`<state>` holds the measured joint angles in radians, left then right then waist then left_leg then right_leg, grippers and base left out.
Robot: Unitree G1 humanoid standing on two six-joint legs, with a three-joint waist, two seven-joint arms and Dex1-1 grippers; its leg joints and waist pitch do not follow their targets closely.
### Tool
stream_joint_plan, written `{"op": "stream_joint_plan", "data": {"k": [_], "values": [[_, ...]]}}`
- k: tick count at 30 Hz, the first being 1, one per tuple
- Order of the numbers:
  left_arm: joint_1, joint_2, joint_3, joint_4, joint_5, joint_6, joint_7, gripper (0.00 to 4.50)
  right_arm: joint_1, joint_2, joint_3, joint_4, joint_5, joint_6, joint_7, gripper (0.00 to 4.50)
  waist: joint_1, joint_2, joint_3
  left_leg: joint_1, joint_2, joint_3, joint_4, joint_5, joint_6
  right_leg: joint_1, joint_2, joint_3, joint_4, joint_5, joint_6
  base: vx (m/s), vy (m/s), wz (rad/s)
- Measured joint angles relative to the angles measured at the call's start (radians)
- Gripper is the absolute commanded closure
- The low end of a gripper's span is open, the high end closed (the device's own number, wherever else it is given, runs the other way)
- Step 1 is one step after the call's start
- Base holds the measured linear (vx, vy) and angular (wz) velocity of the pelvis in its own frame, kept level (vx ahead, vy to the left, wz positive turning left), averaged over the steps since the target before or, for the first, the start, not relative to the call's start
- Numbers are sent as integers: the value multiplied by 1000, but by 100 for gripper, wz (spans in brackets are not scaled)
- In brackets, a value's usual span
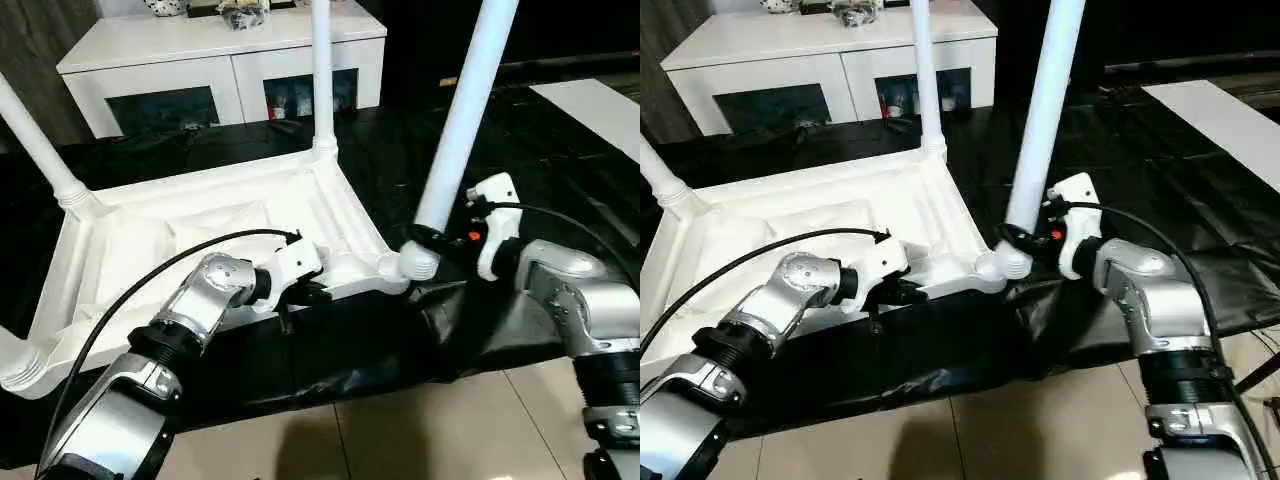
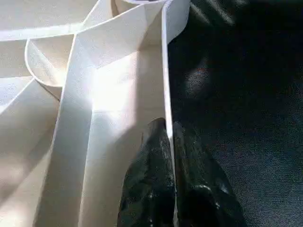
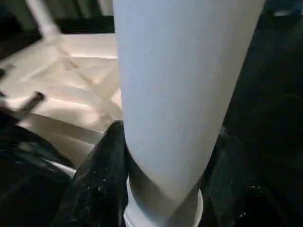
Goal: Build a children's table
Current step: Rotate leg to tighten
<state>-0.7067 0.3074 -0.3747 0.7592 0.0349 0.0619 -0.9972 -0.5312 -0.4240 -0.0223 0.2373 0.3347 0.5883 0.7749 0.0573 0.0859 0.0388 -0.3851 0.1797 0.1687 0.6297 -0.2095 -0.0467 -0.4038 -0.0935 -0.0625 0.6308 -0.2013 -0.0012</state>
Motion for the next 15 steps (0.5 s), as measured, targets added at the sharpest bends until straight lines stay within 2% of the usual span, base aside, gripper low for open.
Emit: {"op": "stream_joint_plan", "data": {"k": [2,6,10,15], "values": [[33,20,6,-61,-11,33,-34,450,-4,1,24,2,23,29,52,266,-3,0,0,0,0,0,-2,0,0,0,0,0,-1,0,0,0,0,0],[87,49,6,-164,-31,90,-72,450,-5,6,37,13,30,39,86,266,2,0,0,1,0,1,-3,0,0,-1,0,0,-1,0,0,0,0,0],[163,85,12,-288,-39,135,-67,450,-9,10,44,45,22,31,87,266,-7,-2,0,2,0,2,-3,0,0,0,0,1,-1,0,0,0,0,0],[195,99,18,-347,-38,167,-60,450,-16,11,55,54,21,29,105,266,-14,-6,1,2,0,2,-3,0,-1,0,0,1,-1,0,0,0,0,0]]}}
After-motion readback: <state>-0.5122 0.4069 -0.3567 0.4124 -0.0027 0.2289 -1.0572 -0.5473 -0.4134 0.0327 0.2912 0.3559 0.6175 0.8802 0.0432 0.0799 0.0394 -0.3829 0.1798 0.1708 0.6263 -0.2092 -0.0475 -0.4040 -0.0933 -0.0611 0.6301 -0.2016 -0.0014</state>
